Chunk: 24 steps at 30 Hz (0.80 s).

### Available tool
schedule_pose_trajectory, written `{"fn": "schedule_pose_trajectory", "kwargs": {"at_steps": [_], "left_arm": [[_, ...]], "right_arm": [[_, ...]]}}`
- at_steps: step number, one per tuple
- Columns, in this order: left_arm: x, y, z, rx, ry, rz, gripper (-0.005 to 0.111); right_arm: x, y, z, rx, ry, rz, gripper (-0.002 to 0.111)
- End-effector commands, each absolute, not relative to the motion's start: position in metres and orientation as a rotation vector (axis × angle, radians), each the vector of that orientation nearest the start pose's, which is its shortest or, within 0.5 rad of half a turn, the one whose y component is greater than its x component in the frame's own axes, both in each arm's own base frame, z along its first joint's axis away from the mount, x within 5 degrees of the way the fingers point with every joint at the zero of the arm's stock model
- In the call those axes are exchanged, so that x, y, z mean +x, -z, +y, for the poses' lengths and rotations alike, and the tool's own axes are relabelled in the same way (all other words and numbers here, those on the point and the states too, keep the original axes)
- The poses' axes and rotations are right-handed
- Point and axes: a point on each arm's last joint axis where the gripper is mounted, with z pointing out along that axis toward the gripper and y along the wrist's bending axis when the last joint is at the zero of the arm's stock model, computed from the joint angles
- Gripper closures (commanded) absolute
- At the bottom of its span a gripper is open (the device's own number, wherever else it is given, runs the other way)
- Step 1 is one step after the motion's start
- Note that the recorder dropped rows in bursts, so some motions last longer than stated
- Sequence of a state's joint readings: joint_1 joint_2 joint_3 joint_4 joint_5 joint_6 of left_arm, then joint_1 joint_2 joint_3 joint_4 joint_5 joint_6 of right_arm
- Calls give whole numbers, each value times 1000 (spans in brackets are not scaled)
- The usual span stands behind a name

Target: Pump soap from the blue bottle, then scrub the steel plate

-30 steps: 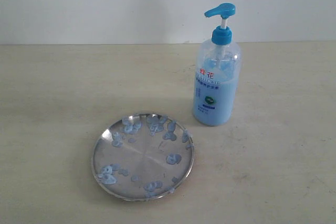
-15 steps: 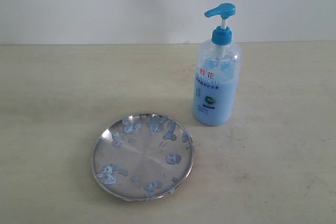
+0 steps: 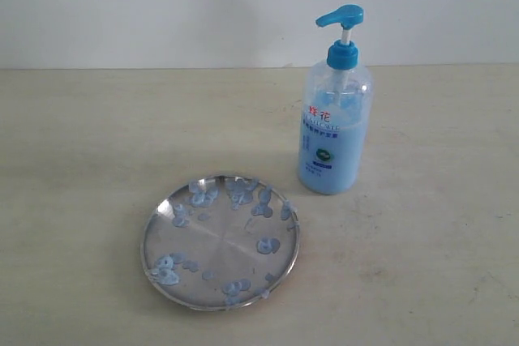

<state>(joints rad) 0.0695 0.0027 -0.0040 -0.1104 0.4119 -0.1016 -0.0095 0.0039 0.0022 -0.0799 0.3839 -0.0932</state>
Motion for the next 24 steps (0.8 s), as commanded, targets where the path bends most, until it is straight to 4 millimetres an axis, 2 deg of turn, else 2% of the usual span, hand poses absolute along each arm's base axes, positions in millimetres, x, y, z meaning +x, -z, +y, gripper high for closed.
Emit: {"fn": "schedule_pose_trajectory", "kwargs": {"at_steps": [1, 18, 20, 21, 24], "left_arm": [[52, -176, -1, -229, 135, 1888, 102], [52, -176, -1, -229, 135, 1888, 102], [52, -176, -1, -228, 136, 1884, 102], [52, -176, -1, -228, 136, 1884, 102], [52, -177, -1, -228, 136, 1879, 102]], "right_arm": [[53, -179, -3, -126, 155, 1859, 108], [52, -179, -4, -111, 144, 1868, 108], [53, -182, -2, -9, 46, 1831, 108], [55, -188, 0, 82, -64, 1755, 108], [56, -203, 0, 123, -123, 1598, 108]]}}
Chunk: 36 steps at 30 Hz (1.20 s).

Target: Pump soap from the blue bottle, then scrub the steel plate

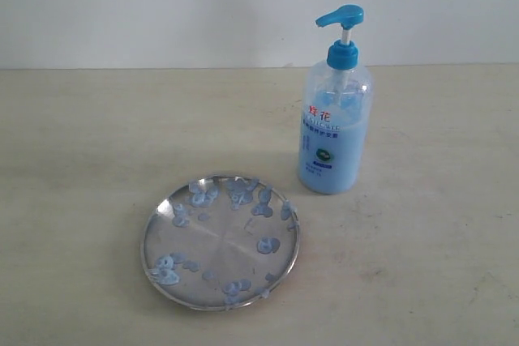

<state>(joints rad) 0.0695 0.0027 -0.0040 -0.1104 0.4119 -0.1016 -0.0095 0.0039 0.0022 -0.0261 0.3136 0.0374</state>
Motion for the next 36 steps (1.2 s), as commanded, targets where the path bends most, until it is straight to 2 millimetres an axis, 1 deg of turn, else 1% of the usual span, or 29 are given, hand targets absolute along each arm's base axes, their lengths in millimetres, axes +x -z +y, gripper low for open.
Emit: {"fn": "schedule_pose_trajectory", "kwargs": {"at_steps": [1, 2, 3, 5, 6, 10, 12, 15, 17, 19, 21, 36], "left_arm": [[52, -177, -1, -228, 136, 1879, 102], [52, -177, -1, -228, 136, 1879, 102], [52, -177, -1, -228, 136, 1879, 102], [52, -177, -1, -228, 136, 1879, 102], [52, -177, -1, -227, 134, 1879, 102], [52, -177, -1, -227, 134, 1881, 102], [52, -177, -1, -227, 134, 1881, 102], [52, -177, -1, -227, 134, 1881, 102], [52, -177, -1, -227, 134, 1881, 102], [52, -177, -1, -227, 134, 1881, 102], [52, -177, -1, -227, 134, 1881, 102], [52, -177, -1, -227, 134, 1881, 102]], "right_arm": [[56, -202, 0, 135, -134, 1599, 108], [56, -199, 0, 155, -150, 1632, 108], [55, -191, 1, 185, -169, 1724, 108], [51, -175, 1, 183, -148, 1901, 108], [50, -172, 1, 212, -164, 1939, 108], [50, -172, 1, 220, -168, 1938, 108], [50, -172, 1, 196, -158, 1935, 108], [50, -183, 1, 157, -132, 1900, 108], [51, -188, -1, 120, -73, 1867, 108], [51, -184, -3, 97, -24, 1864, 108], [52, -179, -4, 106, -23, 1864, 108], [53, -180, -4, 96, -14, 1848, 108]]}}
